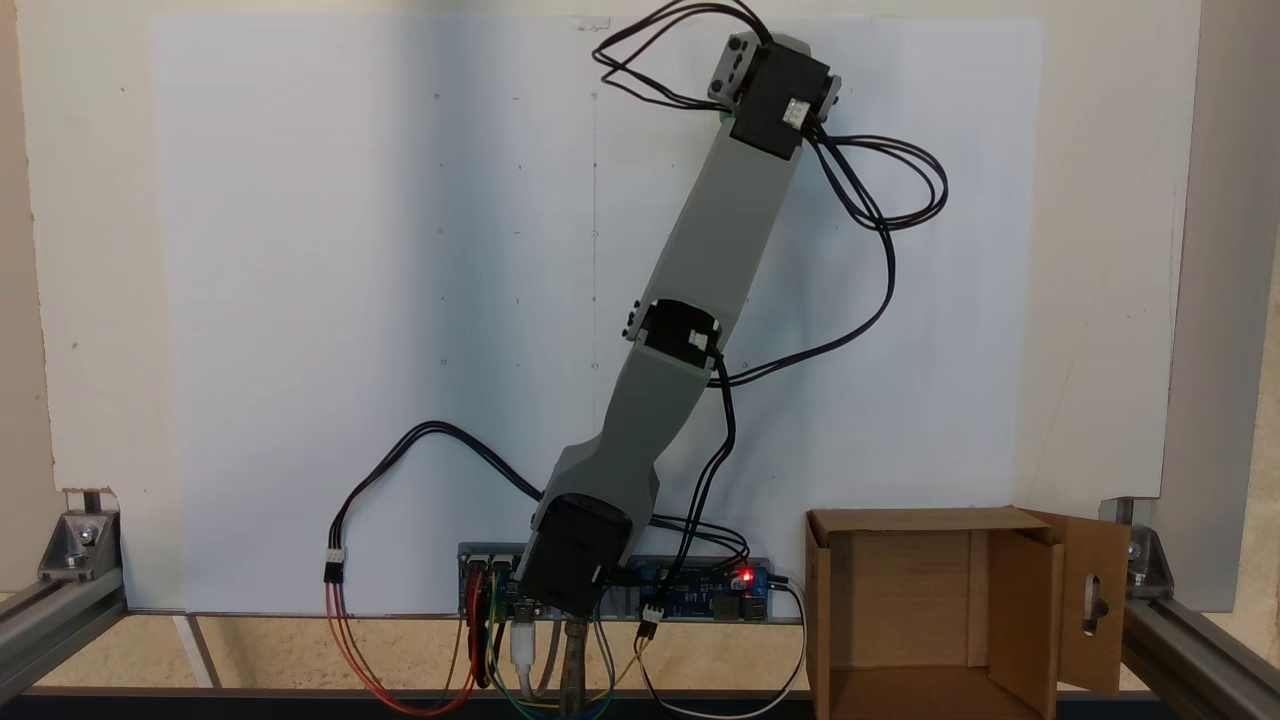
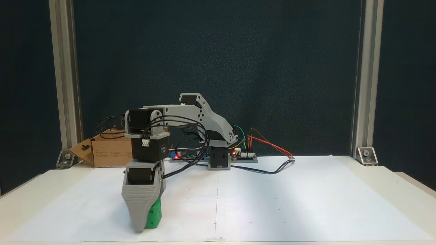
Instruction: Grasp a green dice and put it in the bin.
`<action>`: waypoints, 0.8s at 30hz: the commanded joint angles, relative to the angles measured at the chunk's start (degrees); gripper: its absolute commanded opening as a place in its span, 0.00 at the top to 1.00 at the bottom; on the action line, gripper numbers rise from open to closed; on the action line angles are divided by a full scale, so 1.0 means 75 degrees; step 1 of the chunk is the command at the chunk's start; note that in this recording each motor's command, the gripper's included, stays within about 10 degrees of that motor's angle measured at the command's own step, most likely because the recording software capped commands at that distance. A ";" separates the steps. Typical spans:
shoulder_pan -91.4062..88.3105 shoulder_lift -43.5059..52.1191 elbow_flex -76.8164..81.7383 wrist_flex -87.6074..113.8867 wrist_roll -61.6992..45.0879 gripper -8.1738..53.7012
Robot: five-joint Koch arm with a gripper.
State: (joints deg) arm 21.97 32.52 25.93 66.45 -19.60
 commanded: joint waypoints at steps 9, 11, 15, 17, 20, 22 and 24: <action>-0.0047 0.0117 -0.0480 0.0164 -0.0246 0.68; -0.0047 0.0129 -0.0445 0.0188 -0.0223 0.68; 0.0012 0.0949 -0.0246 0.0445 -0.0023 0.68; 0.0035 0.1603 0.0305 0.0504 0.0023 0.68; 0.0129 0.2540 0.1242 0.0492 0.0023 0.68; 0.0246 0.3255 0.1828 0.0480 0.0023 0.68; 0.0363 0.3958 0.2578 0.0422 0.0023 0.68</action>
State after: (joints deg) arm 23.99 55.63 45.44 68.64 -19.60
